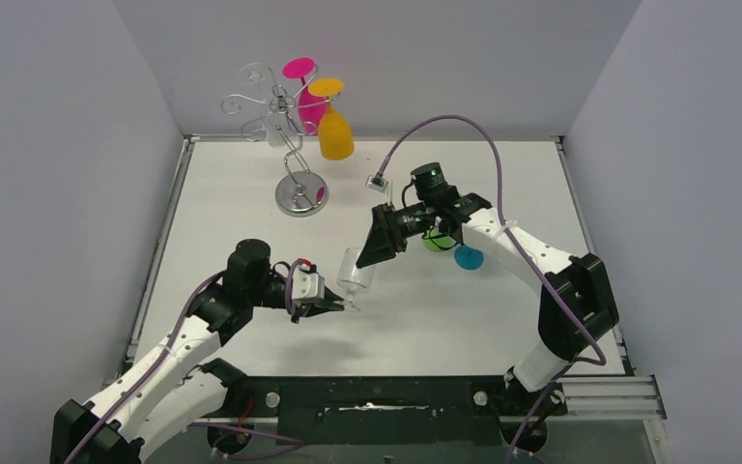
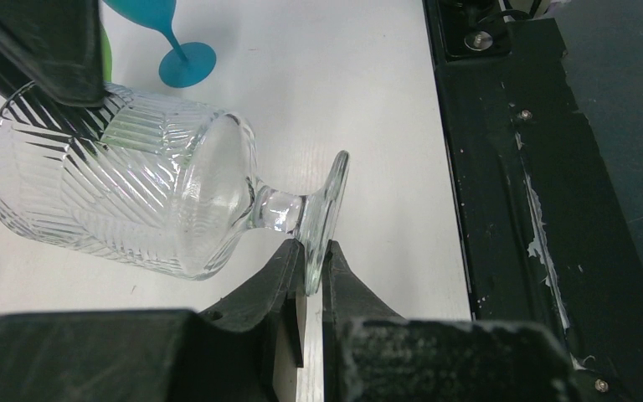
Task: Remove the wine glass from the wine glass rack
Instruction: Place the wine glass at the center of the board.
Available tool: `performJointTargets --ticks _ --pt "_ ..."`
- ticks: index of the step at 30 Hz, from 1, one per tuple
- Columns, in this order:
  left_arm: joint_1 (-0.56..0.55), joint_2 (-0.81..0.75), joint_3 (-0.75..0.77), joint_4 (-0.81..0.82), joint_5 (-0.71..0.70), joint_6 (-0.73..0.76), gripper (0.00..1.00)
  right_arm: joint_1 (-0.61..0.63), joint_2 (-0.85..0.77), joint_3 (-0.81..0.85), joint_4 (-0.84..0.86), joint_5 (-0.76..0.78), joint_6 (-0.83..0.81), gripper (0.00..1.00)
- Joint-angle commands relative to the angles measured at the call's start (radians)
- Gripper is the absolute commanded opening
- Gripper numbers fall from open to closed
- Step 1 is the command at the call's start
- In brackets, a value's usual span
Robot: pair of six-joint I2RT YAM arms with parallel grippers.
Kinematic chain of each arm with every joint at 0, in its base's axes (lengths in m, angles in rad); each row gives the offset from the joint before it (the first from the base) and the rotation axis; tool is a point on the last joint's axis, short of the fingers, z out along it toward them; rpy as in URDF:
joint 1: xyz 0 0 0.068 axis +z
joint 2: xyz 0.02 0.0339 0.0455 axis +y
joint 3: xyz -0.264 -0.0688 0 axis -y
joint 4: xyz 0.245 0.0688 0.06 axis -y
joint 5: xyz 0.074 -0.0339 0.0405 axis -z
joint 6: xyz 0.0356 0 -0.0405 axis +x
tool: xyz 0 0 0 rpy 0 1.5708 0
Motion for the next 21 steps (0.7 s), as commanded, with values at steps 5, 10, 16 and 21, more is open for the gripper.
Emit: performJointTargets --ticks 5,10,16,21 --pt "0.007 0.017 0.122 -0.041 -0.031 0.159 0.00 0.024 0.022 0.065 -0.062 -0.276 -0.080 0.43" --pt "0.008 0.024 0.126 -0.074 -0.057 0.182 0.00 0.030 0.025 0.069 -0.088 -0.313 -0.106 0.19" --pt "0.008 0.029 0.124 -0.083 -0.096 0.167 0.00 0.058 0.005 0.075 -0.083 -0.207 -0.108 0.00" --pt "0.008 0.024 0.106 -0.042 -0.103 0.112 0.16 0.059 -0.027 0.029 0.000 -0.033 -0.032 0.00"
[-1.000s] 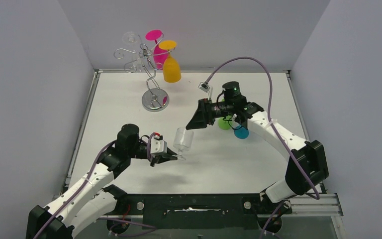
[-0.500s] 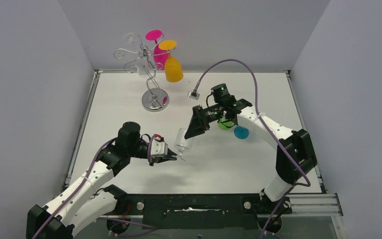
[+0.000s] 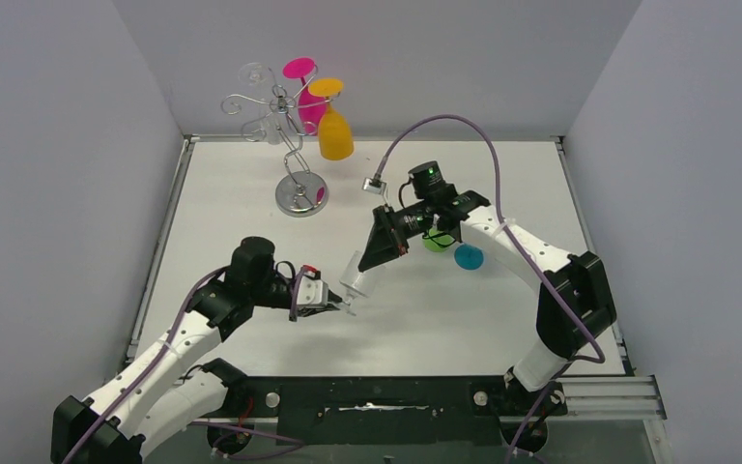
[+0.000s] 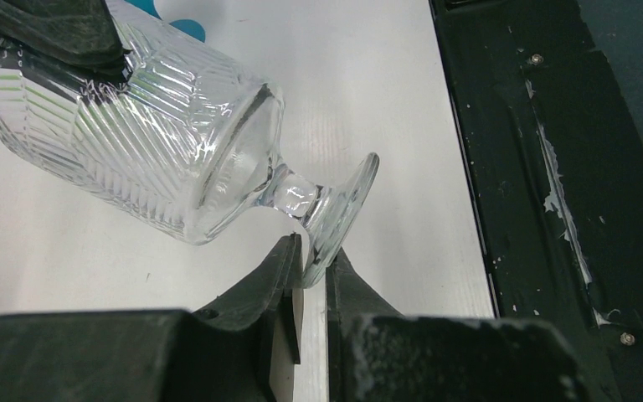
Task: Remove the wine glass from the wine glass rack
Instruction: Place the wine glass at the center of the board.
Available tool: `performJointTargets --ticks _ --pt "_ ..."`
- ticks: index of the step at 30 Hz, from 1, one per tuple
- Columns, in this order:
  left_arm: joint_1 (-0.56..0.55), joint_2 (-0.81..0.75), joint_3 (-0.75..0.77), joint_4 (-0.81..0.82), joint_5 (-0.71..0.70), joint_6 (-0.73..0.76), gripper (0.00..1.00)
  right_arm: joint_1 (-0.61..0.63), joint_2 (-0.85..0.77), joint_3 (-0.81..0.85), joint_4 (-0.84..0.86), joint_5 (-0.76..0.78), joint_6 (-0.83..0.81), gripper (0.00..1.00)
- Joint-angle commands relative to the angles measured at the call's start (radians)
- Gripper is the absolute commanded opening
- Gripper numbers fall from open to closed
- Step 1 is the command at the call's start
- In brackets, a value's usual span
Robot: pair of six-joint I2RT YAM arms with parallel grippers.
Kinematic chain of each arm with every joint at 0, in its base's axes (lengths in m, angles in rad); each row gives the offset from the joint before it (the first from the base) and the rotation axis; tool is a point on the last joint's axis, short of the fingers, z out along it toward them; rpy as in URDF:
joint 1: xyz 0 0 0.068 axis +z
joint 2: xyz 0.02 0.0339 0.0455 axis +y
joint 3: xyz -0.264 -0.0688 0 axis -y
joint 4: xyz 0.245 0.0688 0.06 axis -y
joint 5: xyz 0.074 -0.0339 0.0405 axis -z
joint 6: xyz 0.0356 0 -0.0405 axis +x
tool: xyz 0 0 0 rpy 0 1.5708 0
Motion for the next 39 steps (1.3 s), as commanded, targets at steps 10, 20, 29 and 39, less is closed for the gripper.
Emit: performJointTargets --ticks 10,20,29,39 --pt "0.015 -0.090 -0.006 0.245 -0.214 -0.244 0.76 0.059 -0.191 -0.118 0.098 0.701 0.095 0.00" --pt "0.015 -0.246 -0.166 0.591 -0.601 -0.540 0.77 0.127 -0.337 -0.285 0.039 1.542 0.241 0.00" --pt "0.015 -0.288 -0.171 0.573 -0.726 -0.581 0.78 0.129 -0.392 -0.329 -0.117 1.816 0.286 0.00" --pt "0.015 -0.183 -0.065 0.419 -0.835 -0.730 0.83 0.107 -0.463 -0.431 -0.257 1.835 0.472 0.00"
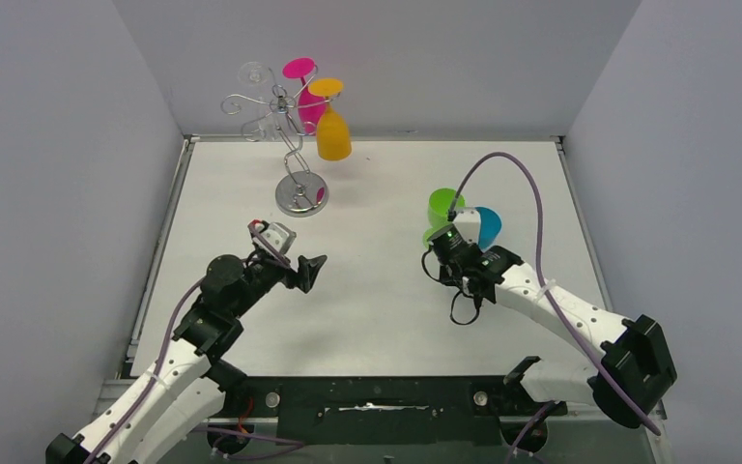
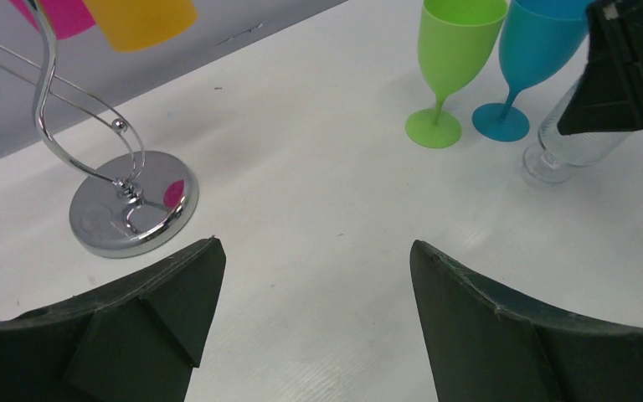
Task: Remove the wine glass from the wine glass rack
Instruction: Place the wine glass at the center of the board.
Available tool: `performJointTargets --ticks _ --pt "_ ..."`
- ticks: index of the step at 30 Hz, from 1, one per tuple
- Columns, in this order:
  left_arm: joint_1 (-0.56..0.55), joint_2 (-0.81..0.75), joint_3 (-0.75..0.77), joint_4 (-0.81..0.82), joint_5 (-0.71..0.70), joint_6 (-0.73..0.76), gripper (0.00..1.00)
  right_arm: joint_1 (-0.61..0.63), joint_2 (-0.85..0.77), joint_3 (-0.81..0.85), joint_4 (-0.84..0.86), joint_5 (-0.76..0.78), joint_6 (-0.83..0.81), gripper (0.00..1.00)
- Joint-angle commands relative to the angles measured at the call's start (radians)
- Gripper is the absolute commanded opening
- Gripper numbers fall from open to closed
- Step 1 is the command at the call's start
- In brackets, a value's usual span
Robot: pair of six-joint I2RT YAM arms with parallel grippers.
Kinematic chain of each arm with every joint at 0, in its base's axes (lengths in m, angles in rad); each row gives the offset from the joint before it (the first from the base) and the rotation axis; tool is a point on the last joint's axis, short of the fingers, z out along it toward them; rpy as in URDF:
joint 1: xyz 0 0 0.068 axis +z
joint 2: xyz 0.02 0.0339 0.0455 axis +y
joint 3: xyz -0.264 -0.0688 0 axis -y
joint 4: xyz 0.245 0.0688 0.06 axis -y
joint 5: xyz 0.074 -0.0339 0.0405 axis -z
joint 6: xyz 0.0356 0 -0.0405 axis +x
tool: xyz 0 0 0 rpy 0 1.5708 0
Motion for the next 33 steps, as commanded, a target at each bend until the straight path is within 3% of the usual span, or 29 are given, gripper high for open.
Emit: performJointTargets --ticks 1,7,17,25,33 --pt "0.002 0.065 0.118 -0.065 -0.071 -0.073 0.83 -0.040 -0.066 -0.042 -0.035 0.070 0.127 0.00" --pt "0.002 0.090 0.132 -0.067 0.022 -0.057 0.83 -0.225 -0.137 -0.110 0.001 -0.038 0.111 0.00" --pt "0.002 0.043 0.139 -0.079 -0.001 -0.038 0.83 -0.247 -0.094 -0.059 -0.036 0.017 0.081 0.14" --pt "0.002 0.047 0.165 -0.131 -0.009 -0.024 0.83 -0.289 -0.084 -0.029 -0.012 0.027 0.029 0.18" --pt "0.004 0.061 0.178 -0.172 -0.291 -0.172 0.84 -0.310 -0.126 -0.022 0.041 0.033 -0.017 0.21"
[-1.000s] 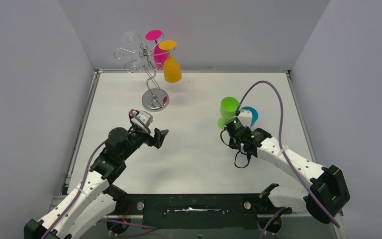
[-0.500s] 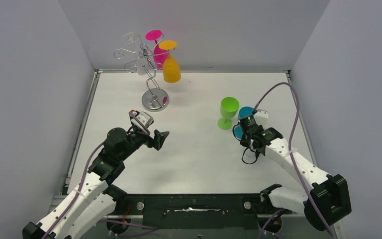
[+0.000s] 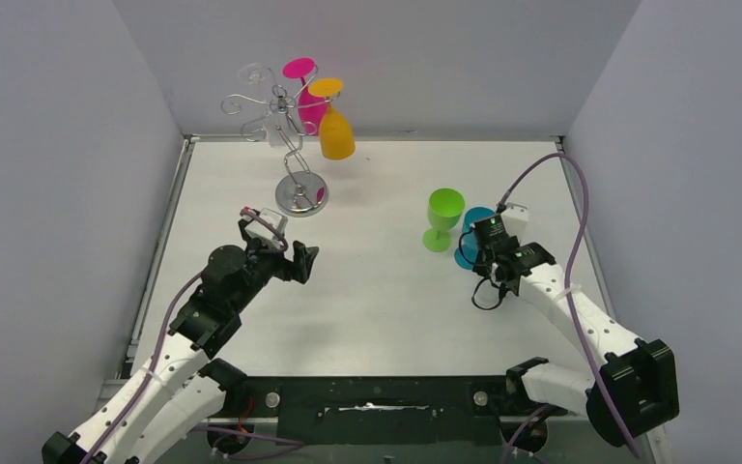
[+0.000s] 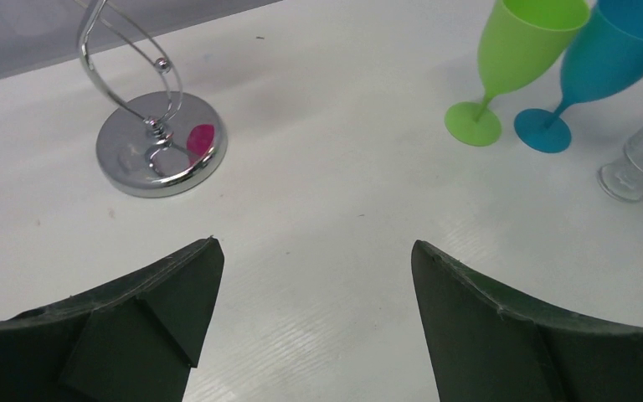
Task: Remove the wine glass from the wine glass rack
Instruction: Place the wine glass at the center of the board, then pick up the wine glass from the wine rack.
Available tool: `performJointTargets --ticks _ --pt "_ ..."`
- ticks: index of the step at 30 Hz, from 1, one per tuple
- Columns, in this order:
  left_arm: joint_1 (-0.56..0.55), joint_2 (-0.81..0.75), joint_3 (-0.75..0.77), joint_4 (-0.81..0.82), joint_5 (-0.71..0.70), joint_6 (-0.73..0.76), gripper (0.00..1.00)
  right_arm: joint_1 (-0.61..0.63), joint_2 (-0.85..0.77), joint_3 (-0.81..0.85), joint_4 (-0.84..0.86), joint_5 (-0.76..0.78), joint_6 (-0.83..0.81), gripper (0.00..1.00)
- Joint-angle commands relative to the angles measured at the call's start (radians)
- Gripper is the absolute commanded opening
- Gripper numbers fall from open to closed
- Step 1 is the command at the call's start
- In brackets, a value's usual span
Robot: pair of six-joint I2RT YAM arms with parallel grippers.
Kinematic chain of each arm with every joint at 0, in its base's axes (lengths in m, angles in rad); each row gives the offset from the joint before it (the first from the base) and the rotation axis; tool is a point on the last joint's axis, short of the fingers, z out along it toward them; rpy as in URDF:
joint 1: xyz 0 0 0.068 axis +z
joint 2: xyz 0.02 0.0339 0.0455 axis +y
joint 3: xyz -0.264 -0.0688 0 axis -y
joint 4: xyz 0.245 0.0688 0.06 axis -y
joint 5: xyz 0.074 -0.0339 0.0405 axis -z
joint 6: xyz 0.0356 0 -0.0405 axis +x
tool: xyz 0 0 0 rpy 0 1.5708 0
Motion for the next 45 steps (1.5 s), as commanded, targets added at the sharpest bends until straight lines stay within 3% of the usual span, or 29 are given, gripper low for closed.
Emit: performJointTargets --ticks 1,5,9,16,19,25,32,37,41,45 --pt "0.004 0.013 0.072 -0.026 -0.190 -0.090 0.84 -0.003 -0.049 0.055 0.059 0.054 -0.036 0.25" --pt "0.012 0.046 0.095 -0.084 -0.264 -0.178 0.86 -0.003 -0.079 0.069 0.057 0.040 -0.039 0.30" --pt "0.054 0.093 0.166 -0.135 -0.245 -0.241 0.87 -0.003 -0.110 0.074 0.066 0.016 -0.041 0.34" --pt "0.206 0.196 0.445 -0.245 0.024 -0.357 0.87 -0.003 -0.155 0.142 0.053 -0.033 -0.040 0.38" --pt "0.243 0.255 0.567 -0.272 0.117 -0.352 0.87 -0.003 -0.188 0.156 0.086 -0.066 -0.043 0.44" --pt "0.263 0.347 0.707 -0.178 0.224 -0.342 0.88 -0.003 -0.256 0.120 0.205 -0.170 -0.014 0.48" --pt "0.270 0.577 0.903 -0.047 0.339 -0.436 0.83 -0.002 -0.270 0.071 0.262 -0.235 0.026 0.49" --pt "0.270 0.780 1.177 -0.138 0.329 -0.443 0.79 -0.003 -0.251 0.090 0.234 -0.253 0.021 0.50" --pt "0.277 0.846 1.163 -0.049 0.317 -0.451 0.77 -0.004 -0.263 0.094 0.210 -0.226 0.031 0.51" --pt "0.281 0.902 1.205 -0.077 0.239 -0.469 0.75 -0.004 -0.307 0.080 0.233 -0.213 0.022 0.59"
